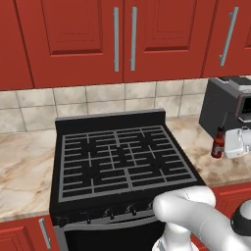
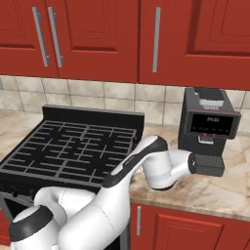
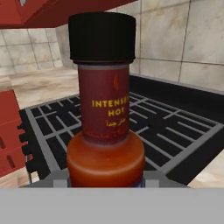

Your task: Take 2 condiments from the cabinet and move them on the counter near the stove.Make sure the condiments are lined up with each other, next to each other.

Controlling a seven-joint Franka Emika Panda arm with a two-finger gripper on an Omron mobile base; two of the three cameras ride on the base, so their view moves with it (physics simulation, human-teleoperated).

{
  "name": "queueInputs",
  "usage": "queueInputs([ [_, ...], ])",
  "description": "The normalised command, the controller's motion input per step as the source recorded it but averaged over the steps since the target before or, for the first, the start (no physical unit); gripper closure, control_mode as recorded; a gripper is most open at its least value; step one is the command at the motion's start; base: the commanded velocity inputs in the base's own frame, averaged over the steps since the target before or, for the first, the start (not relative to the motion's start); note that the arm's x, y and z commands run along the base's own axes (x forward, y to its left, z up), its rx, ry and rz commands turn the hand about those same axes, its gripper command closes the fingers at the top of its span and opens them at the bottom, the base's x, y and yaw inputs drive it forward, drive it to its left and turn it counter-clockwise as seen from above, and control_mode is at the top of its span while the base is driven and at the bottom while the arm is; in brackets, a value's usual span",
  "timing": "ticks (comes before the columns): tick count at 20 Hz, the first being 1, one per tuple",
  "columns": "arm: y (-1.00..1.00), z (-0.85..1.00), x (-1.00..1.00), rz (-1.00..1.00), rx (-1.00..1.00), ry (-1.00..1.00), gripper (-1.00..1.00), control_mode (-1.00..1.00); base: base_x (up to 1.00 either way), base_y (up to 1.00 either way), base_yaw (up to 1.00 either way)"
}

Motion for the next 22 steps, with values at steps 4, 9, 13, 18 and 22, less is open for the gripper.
queueInputs([
  [4,0.00,-0.26,0.12,0.08,0.00,0.00,1.00,-1.00,0.00,0.00,0.00],
  [9,-0.01,-0.27,0.09,0.04,0.00,0.00,1.00,-1.00,0.00,0.00,0.00],
  [13,-0.01,-0.25,0.14,0.00,0.00,-0.01,1.00,-1.00,0.00,0.00,0.00],
  [18,0.00,-0.15,0.08,0.00,0.00,0.00,1.00,-1.00,0.00,0.00,0.00],
  [22,0.00,-0.17,0.04,0.00,0.00,0.00,1.00,-1.00,0.00,0.00,0.00],
])
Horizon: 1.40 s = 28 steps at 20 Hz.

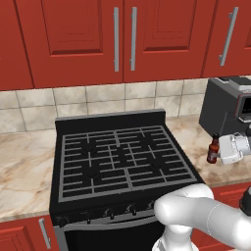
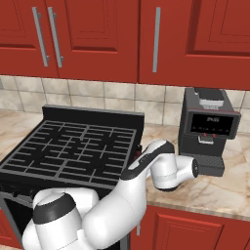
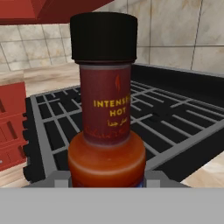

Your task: Take 2 condiments from the cabinet and move them on the counter near the stove.Make sure the condiments are lined up with each other, next to each other.

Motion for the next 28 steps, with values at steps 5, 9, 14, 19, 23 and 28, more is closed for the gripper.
queueInputs([
  [5,0.00,-0.20,0.04,0.00,0.00,-0.01,1.00,-1.00,0.00,0.00,0.00],
  [9,0.00,-0.25,0.09,0.00,0.00,0.00,1.00,-1.00,0.00,0.00,0.00],
  [14,0.00,-0.15,0.12,0.00,0.00,0.00,1.00,-1.00,0.00,0.00,0.00],
  [19,0.00,-0.13,0.19,0.00,0.01,0.00,1.00,-1.00,0.00,0.00,0.00],
  [23,-0.01,-0.16,0.24,0.00,0.01,0.00,1.00,-1.00,0.00,0.00,0.00],
  [28,-0.03,-0.21,0.20,0.00,0.00,0.00,1.00,-1.00,0.00,0.00,0.00],
])
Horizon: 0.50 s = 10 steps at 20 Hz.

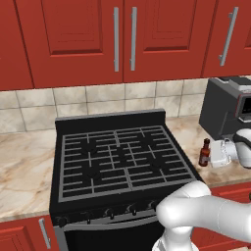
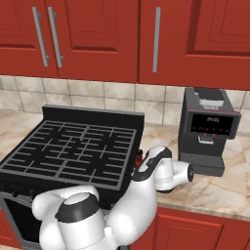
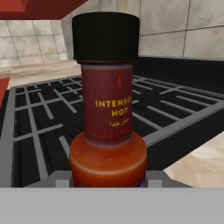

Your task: Take 2 condiments from the cabinet and move them on the counter near the stove.Make sure the condiments are lined up with each other, next to each other.

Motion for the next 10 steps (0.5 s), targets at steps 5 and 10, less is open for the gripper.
queueInputs([
  [5,-0.11,-0.23,0.17,0.00,0.00,0.00,1.00,-1.00,0.00,0.00,0.00],
  [10,-0.13,-0.23,0.11,0.00,0.00,0.00,1.00,-1.00,0.00,0.00,0.00],
])
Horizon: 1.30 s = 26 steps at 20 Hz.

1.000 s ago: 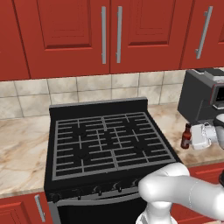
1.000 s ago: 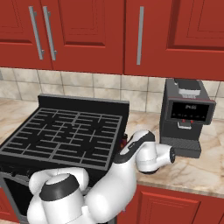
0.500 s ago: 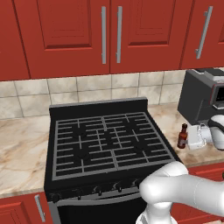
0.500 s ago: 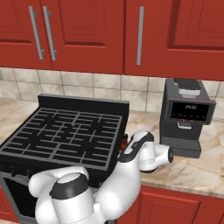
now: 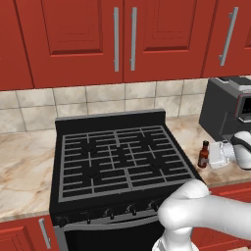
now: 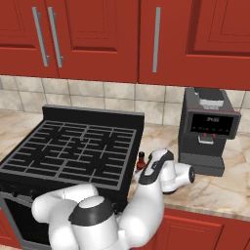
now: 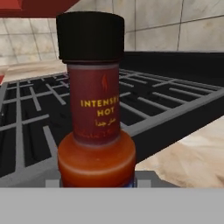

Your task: Take 2 condiments from the cabinet and move them on the counter near the stove.Make sure the condiments are lined up with each other, next to each other.

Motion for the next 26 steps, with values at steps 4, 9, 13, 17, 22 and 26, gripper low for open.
queueInputs([
  [4,-0.07,-0.18,0.06,0.00,0.00,-0.02,1.00,-1.00,0.00,0.00,0.00],
  [9,0.00,-0.18,0.01,0.00,0.00,-0.02,1.00,-1.00,0.00,0.00,0.00],
  [13,0.00,-0.15,0.00,0.00,0.00,-0.01,1.00,-1.00,0.00,0.00,0.00],
  [17,0.00,-0.21,0.00,0.00,0.00,0.00,1.00,-1.00,0.00,0.00,0.00],
  [22,0.00,-0.19,0.00,0.00,0.00,0.00,-1.00,-1.00,0.00,0.00,0.00],
  [26,-0.02,-0.11,0.00,0.00,0.00,0.00,-1.00,-1.00,0.00,0.00,0.00],
])
